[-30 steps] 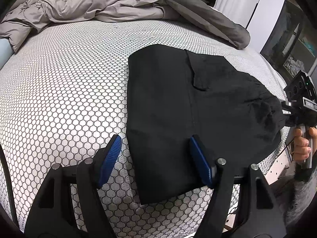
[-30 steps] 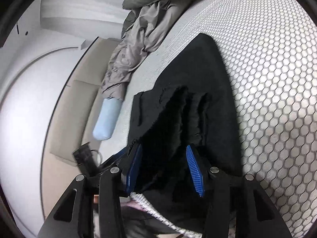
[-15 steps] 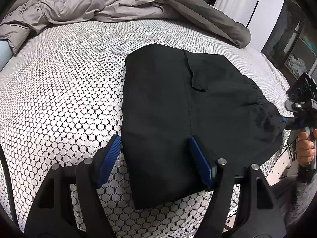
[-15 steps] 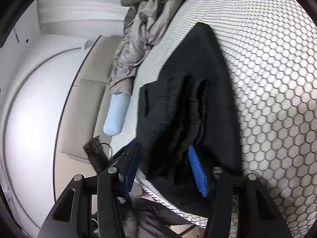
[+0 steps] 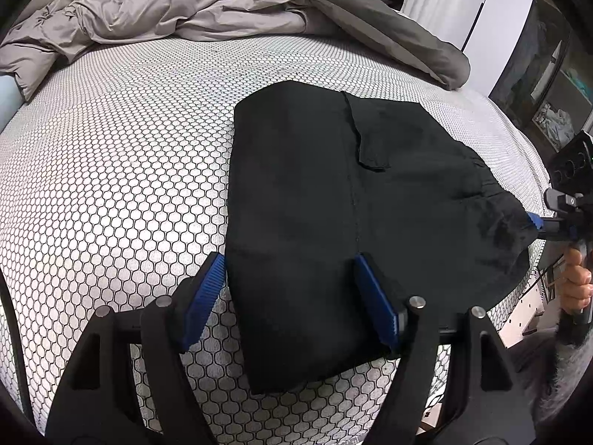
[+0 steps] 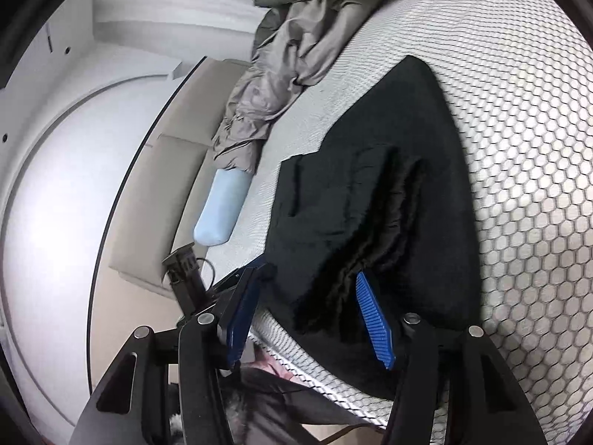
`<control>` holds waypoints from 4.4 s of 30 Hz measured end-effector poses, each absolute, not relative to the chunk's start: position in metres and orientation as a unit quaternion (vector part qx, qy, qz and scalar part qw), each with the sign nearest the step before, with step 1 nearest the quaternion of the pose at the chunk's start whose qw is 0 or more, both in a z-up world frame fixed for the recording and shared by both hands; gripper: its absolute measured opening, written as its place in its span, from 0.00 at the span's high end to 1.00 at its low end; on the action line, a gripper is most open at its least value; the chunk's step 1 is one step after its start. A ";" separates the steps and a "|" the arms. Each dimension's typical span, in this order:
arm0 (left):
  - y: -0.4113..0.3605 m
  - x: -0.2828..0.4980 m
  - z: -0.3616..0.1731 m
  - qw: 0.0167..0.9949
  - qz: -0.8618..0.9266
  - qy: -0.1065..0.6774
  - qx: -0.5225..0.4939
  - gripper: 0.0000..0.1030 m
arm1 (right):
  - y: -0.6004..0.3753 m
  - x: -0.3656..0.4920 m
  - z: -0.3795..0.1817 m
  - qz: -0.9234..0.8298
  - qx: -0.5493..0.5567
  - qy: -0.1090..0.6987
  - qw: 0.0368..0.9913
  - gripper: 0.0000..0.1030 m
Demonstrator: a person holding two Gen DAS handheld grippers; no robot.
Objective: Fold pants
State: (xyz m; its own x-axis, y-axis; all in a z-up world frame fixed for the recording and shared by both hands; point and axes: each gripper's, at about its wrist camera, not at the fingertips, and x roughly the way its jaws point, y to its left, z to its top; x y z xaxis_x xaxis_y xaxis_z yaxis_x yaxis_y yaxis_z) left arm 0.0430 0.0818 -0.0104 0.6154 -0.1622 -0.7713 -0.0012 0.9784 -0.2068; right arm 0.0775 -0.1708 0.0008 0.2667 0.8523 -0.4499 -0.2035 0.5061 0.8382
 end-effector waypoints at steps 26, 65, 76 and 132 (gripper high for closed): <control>0.112 0.037 -0.005 0.892 -0.046 0.424 -0.146 0.31 | -0.180 0.052 0.026 0.276 0.207 0.429 0.835 0.49; 0.007 0.045 -0.005 0.899 -0.153 0.410 0.023 0.43 | -0.104 0.053 0.005 0.192 -0.085 0.418 0.884 0.69; 0.022 0.087 0.019 0.916 -0.096 0.389 -0.008 0.40 | -0.031 0.090 0.007 0.243 -0.077 0.396 0.882 0.55; 0.013 0.072 0.023 0.885 -0.154 0.438 0.039 0.34 | -0.041 0.062 0.009 0.259 -0.124 0.426 0.858 0.51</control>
